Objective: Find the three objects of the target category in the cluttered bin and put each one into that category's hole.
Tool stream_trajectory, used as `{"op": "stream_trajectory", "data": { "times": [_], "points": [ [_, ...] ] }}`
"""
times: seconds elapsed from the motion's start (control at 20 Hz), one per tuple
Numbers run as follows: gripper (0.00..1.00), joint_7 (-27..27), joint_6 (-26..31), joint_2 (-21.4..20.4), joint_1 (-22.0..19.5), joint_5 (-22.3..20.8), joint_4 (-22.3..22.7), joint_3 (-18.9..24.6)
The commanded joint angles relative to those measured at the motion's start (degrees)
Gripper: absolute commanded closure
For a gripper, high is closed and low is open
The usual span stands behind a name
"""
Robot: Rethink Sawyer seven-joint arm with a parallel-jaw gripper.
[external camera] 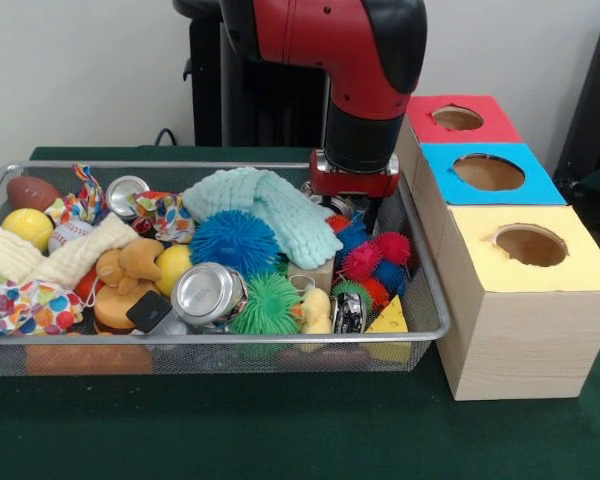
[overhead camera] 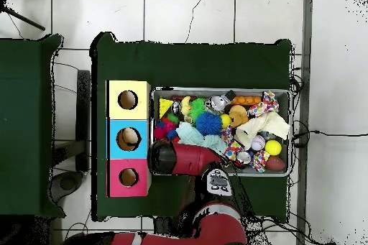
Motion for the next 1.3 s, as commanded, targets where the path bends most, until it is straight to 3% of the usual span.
{"op": "stream_trajectory", "data": {
  "times": [0.05, 0.2, 0.45, 0.55, 1.0, 1.05, 1.3],
  "points": [
    [0.0, 11.01, -7.25, 8.66, -1.14, 1.0, 3.71, 8.58],
    [0.0, 11.91, -7.24, 8.5, -1.12, 2.01, 4.69, 9.38],
    [0.0, 11.89, -1.48, 5.69, 0.59, 3.46, 5.16, 8.15],
    [0.0, 11.72, -0.28, 6.36, 0.57, 4.14, 4.81, 8.53],
    [0.0, 15.77, -13.2, 10.99, -0.28, 5.28, 6.85, 11.37],
    [1.0, 15.8, -14.09, 11.16, -0.71, 5.69, 7.25, 11.9],
    [1.0, 15.55, -14.18, 11.27, -0.91, 6.29, 7.46, 12.11]
  ]
}}
